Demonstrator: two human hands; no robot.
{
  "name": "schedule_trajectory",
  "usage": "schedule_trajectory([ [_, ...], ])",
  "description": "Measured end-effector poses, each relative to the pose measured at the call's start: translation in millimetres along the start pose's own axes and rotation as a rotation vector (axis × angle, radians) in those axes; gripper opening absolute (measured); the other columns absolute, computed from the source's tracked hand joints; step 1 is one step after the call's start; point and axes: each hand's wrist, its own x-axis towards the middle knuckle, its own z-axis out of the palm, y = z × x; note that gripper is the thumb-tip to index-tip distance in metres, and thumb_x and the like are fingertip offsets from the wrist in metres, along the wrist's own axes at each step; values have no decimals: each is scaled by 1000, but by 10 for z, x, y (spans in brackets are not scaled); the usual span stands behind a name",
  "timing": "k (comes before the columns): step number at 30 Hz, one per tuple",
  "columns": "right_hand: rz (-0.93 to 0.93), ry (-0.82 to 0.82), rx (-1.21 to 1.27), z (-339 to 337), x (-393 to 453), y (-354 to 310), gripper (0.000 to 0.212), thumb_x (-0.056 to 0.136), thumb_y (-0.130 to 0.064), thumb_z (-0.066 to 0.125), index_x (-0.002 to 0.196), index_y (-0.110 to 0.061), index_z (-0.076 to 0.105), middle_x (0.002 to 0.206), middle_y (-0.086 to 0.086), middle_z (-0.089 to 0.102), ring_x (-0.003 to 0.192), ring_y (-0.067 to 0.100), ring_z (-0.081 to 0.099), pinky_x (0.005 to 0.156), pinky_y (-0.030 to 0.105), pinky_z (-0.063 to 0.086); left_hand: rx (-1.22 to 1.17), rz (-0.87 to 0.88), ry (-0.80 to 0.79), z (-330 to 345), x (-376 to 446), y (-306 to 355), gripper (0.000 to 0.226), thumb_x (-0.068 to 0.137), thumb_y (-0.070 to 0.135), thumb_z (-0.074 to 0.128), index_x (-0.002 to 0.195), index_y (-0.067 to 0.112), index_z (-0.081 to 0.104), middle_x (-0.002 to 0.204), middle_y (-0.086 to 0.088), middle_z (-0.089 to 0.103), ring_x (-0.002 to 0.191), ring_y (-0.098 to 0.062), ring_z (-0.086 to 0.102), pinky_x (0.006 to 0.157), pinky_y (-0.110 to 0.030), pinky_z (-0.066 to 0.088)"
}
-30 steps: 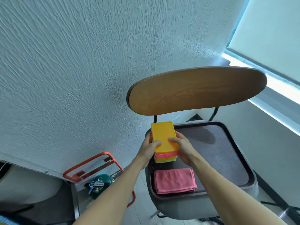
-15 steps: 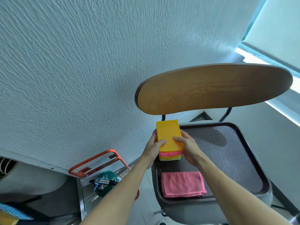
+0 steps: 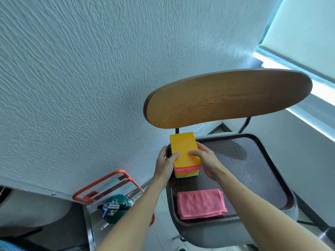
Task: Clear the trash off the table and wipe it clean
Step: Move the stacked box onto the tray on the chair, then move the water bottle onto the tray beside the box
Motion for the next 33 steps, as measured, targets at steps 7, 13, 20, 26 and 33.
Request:
schedule_trajectory([
  [7,-94,130,-152,-247,-268,-309,59,86,-17,69,142,-15,51,142,8,53,135,21,43,99,31,29,274,211,163,-110,-176,149,46,89,32,67,133,22,54,130,-1,52,112,-15,53,77,-21,42],
  [13,-226,190,-246,-491,-819,-840,40,91,-19,65,131,-17,61,132,2,59,120,14,51,97,31,37,390,430,111,46,-425,489,11,87,23,68,98,21,69,91,2,66,89,-17,62,66,-18,46],
  [20,-491,396,-399,-800,-1722,-1509,17,93,-17,62,109,-17,70,94,-3,66,89,7,62,80,21,46,442,687,-8,639,-876,1151,9,87,18,66,83,22,73,75,9,68,73,-7,62,58,-8,43],
  [26,-677,635,-492,-1200,-2554,-1955,12,93,-22,62,101,-24,70,94,-8,68,88,5,63,73,18,48,404,908,-175,1373,-1367,1761,8,87,23,68,83,28,73,76,13,70,75,-1,64,66,-14,51],
  [33,-713,870,-419,-1963,-3662,-2078,15,93,-19,60,103,-20,71,89,-6,68,86,11,64,69,18,49,341,1028,-508,2458,-2162,2152,6,88,22,69,88,26,72,82,6,71,77,-5,65,65,-8,49],
])
